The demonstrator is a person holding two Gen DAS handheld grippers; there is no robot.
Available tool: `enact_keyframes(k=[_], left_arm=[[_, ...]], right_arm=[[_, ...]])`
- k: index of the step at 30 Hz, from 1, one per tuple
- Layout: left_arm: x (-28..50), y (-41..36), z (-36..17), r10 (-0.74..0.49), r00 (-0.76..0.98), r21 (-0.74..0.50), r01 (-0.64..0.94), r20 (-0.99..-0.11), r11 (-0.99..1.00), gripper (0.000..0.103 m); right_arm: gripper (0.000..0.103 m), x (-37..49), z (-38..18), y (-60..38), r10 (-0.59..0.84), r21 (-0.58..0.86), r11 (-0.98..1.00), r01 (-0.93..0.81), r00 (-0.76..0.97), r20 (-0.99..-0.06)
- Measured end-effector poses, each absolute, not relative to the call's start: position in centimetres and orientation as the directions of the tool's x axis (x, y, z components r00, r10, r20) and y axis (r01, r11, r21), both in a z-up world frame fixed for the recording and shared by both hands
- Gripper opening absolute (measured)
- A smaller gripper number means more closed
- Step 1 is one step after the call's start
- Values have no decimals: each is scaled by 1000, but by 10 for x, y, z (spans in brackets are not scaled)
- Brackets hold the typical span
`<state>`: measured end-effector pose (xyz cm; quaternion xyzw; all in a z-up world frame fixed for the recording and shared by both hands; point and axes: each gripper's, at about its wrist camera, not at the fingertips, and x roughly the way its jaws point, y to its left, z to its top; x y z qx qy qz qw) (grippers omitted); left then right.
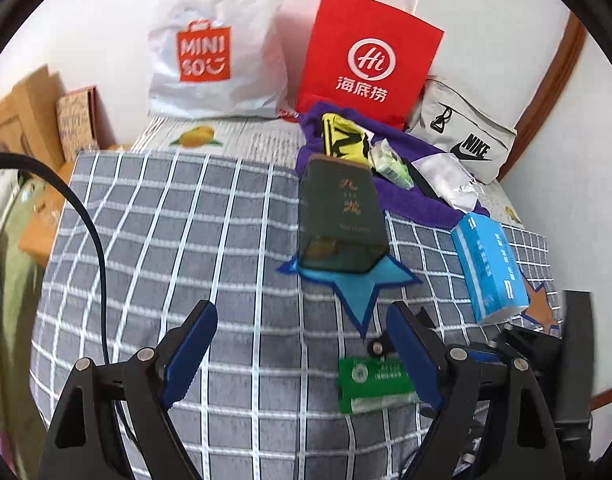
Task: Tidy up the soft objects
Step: 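Lower the right tool to the green packet and grasp it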
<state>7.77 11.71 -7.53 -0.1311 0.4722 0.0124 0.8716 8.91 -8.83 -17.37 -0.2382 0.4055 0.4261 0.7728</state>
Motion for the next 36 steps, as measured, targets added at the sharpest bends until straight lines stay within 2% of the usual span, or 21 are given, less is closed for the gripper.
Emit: enact_keyframes(k=[2, 4, 11, 12, 15, 21, 24, 26, 27, 31, 36], left_arm=[[73, 119, -80, -109, 551, -230, -156, -827, 961, 86], [70, 121, -85, -125, 544, -247, -157, -830, 956, 86], [64, 122, -88, -149, 546, -268, -145, -824, 952, 86], [63, 123, -87, -152, 548, -272, -145, -822, 951, 86], [57, 128, -86, -157, 561, -285, -149, -813, 947, 86], [53, 130, -90, -176, 564, -308, -148, -807, 940, 86], [55, 125, -93, -188, 557, -309, -132, -809, 942, 86], [55, 123, -95, -193, 553, -311, -126, -810, 942, 86], [56, 122, -97, -193, 550, -309, -125, -813, 943, 86], [60, 118, -103, -193, 539, -300, -117, -820, 947, 86], [73, 96, -117, -218, 501, -280, -52, -838, 959, 86]], right_arm=[[64, 88, -184, -78, 437, -67, 475, -878, 301, -847], [73, 91, -190, -71, 418, -90, 435, -896, 290, -861], [74, 98, -199, -45, 387, -110, 344, -932, 248, -888], [71, 99, -199, -44, 391, -106, 340, -934, 243, -888], [41, 99, -198, -44, 396, -97, 339, -936, 236, -887], [40, 104, -194, -73, 345, -18, 532, -846, 236, -908], [48, 94, -198, -78, 337, -31, 533, -846, 246, -909], [49, 91, -199, -79, 339, -49, 527, -848, 262, -904], [49, 93, -200, -80, 349, -36, 536, -844, 260, -900], [32, 94, -198, -89, 364, -30, 564, -825, 281, -888], [31, 92, -181, -127, 419, 71, 659, -749, 287, -861]])
